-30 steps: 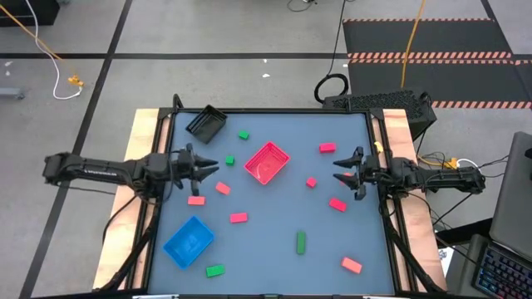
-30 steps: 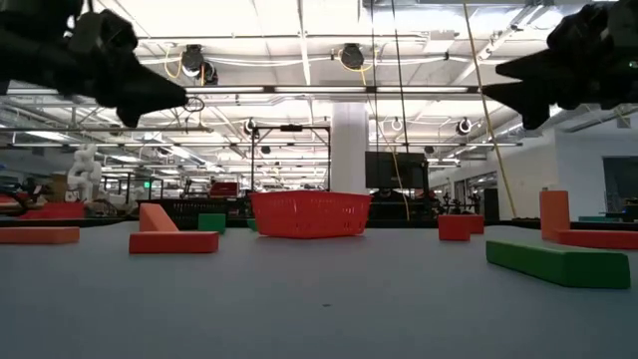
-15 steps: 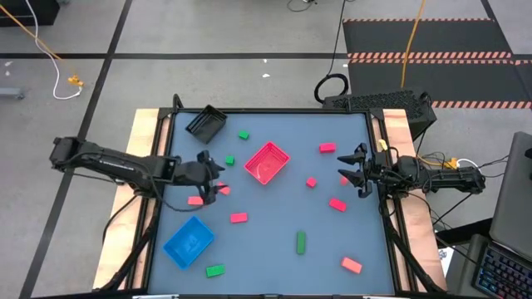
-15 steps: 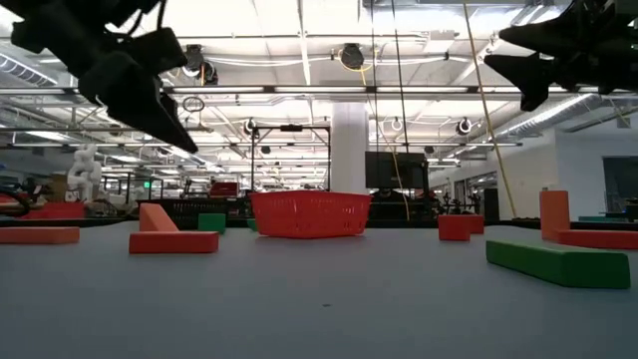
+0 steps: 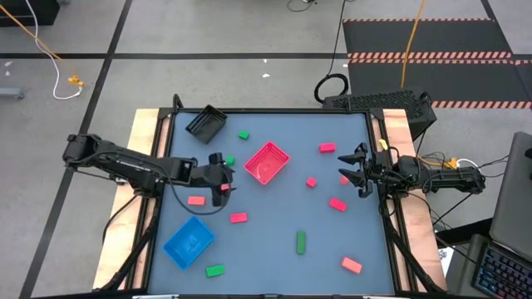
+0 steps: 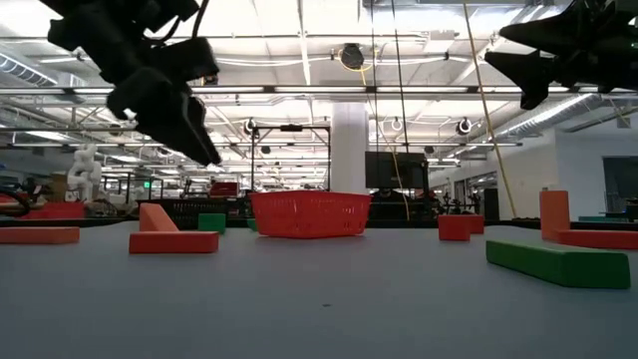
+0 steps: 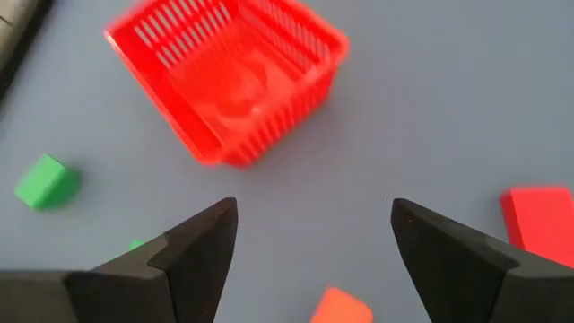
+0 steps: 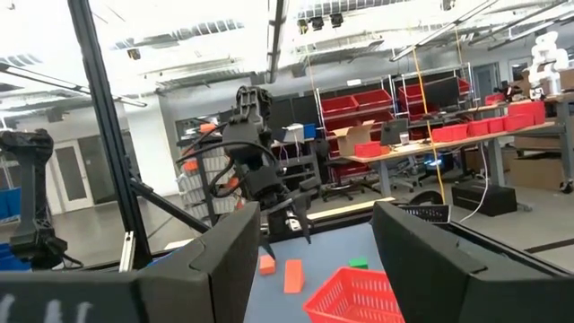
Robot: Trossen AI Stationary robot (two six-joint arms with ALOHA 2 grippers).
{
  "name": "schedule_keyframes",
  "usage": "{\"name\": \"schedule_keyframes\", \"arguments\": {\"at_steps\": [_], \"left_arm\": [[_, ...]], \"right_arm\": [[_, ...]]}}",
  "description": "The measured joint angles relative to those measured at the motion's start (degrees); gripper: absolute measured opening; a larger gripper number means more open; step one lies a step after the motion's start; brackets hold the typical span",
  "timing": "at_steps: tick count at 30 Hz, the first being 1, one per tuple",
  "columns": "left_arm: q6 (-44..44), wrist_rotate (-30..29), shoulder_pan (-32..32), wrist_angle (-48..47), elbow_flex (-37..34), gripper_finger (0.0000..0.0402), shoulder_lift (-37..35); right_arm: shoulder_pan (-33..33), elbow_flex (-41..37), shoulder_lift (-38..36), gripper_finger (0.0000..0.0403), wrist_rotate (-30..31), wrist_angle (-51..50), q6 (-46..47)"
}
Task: Sort & place blocks by color
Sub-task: Put the orange block into the black bin
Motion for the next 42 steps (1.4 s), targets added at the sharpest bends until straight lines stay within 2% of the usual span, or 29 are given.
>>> {"name": "schedule_keyframes", "arguments": {"at_steps": [8, 12, 23, 27, 30, 35, 42], "left_arm": [[0.66, -2.58, 0.31, 11.29, 0.01, 0.0294, -0.01], [0.46, -2.66, 0.30, 11.06, 0.02, 0.0294, -0.01], [-0.13, -6.61, 0.37, 10.60, 0.00, 0.0294, -0.01], [0.67, -7.06, 1.15, 12.07, 0.00, 0.0294, -0.01], [0.19, -6.86, 2.40, 12.35, 0.31, 0.0294, -0.04], [-0.15, -4.00, 4.86, 11.89, 3.43, 0.0294, -0.04], [-0.77, -3.97, 8.54, 11.46, 11.16, 0.0294, -0.08]], "right_arm": [[0.00, 0.00, 0.00, 0.0210, 0.03, -0.04, 0.10], [0.01, 0.00, 0.00, 0.0210, 1.81, -0.25, 0.11], [0.00, 0.00, 0.02, 0.0210, 1.84, 0.57, -1.43], [0.00, 0.29, 0.19, 0.0210, 8.90, 9.32, -7.57], [0.00, 2.68, 1.48, 0.0210, 12.17, 9.61, -12.85], [0.00, 10.61, 9.44, 0.0210, 16.91, 10.58, -19.19], [-0.12, 24.38, 30.67, 0.0210, 18.28, 4.12, -18.72]]}}
